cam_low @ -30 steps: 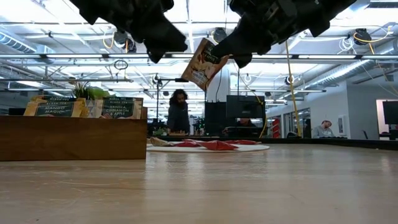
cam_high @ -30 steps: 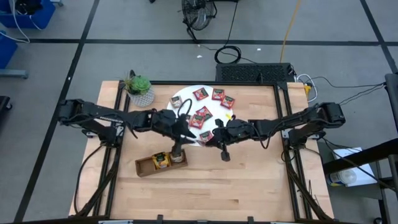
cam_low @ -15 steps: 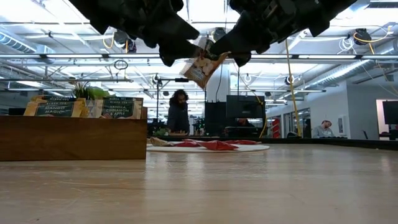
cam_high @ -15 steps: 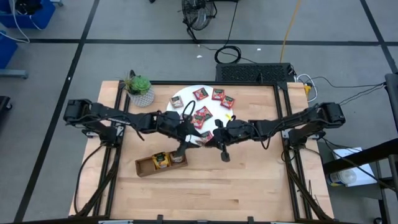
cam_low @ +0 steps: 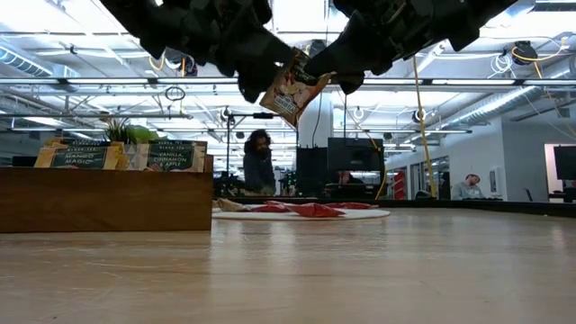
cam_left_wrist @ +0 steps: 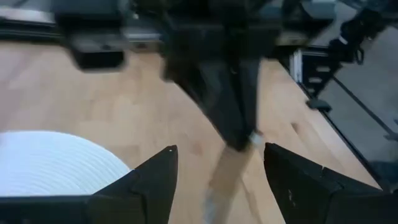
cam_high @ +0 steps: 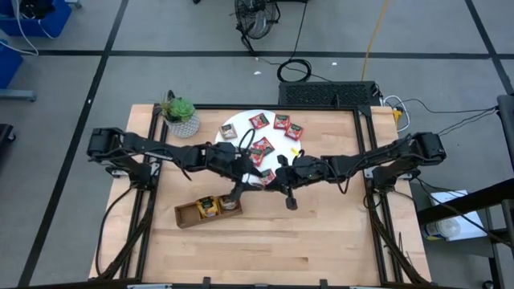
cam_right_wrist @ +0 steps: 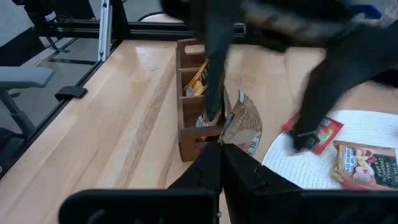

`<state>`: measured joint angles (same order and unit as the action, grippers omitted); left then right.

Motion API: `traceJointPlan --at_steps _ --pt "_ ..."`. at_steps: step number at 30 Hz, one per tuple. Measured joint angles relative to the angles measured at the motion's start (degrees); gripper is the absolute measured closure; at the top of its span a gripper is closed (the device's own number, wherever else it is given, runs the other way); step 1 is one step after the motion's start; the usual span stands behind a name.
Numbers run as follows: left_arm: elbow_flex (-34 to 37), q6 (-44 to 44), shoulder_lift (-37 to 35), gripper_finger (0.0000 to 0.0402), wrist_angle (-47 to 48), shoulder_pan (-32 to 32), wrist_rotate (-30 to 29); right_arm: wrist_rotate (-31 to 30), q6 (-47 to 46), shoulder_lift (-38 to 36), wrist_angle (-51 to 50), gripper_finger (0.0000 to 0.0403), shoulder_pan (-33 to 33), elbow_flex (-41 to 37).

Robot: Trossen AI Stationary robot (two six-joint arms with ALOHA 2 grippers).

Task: Pick & Place Tea
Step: Put the brown tea bag into the right section of the wooden organizer

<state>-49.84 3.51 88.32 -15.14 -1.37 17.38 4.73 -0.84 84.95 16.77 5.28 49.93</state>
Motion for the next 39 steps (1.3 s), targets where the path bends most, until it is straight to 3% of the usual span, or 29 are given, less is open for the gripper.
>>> traceJointPlan --at_steps 12,15,20,21,26,33,39 --pt "0.1 -1.8 0.1 0.0173 -0.4 0.4 0.5 -0.1 0.0 0.0 0.1 0.0403 0.0 0.0" --pt "0.1 -2.5 0.1 0.0221 -1.1 0.5 1.3 -0.1 0.0 0.0 0.1 0.0403 0.0 0.0" --pt "0.1 -4.5 0.1 0.0371 -4.6 0.5 4.8 -0.1 0.0 0.8 0.2 0.0403 0.0 0.0" --pt "0.1 -4.6 0.1 0.0385 -5.5 0.5 4.9 -0.1 -0.2 1.2 0.3 0.0403 0.0 0.0" --pt "0.1 -4.9 -0.3 0.0398 -7.1 1.7 4.4 -0.6 -1.0 2.5 0.2 0.0401 -0.1 0.0" --pt "0.2 -8.5 -5.2 0.0399 2.7 7.0 -4.5 -3.1 -0.5 1.4 1.3 0.0392 0.1 0.0" --pt "0.1 -4.4 -5.7 0.0380 6.9 7.0 -16.3 0.7 0.2 1.5 1.4 0.0401 0.1 0.0"
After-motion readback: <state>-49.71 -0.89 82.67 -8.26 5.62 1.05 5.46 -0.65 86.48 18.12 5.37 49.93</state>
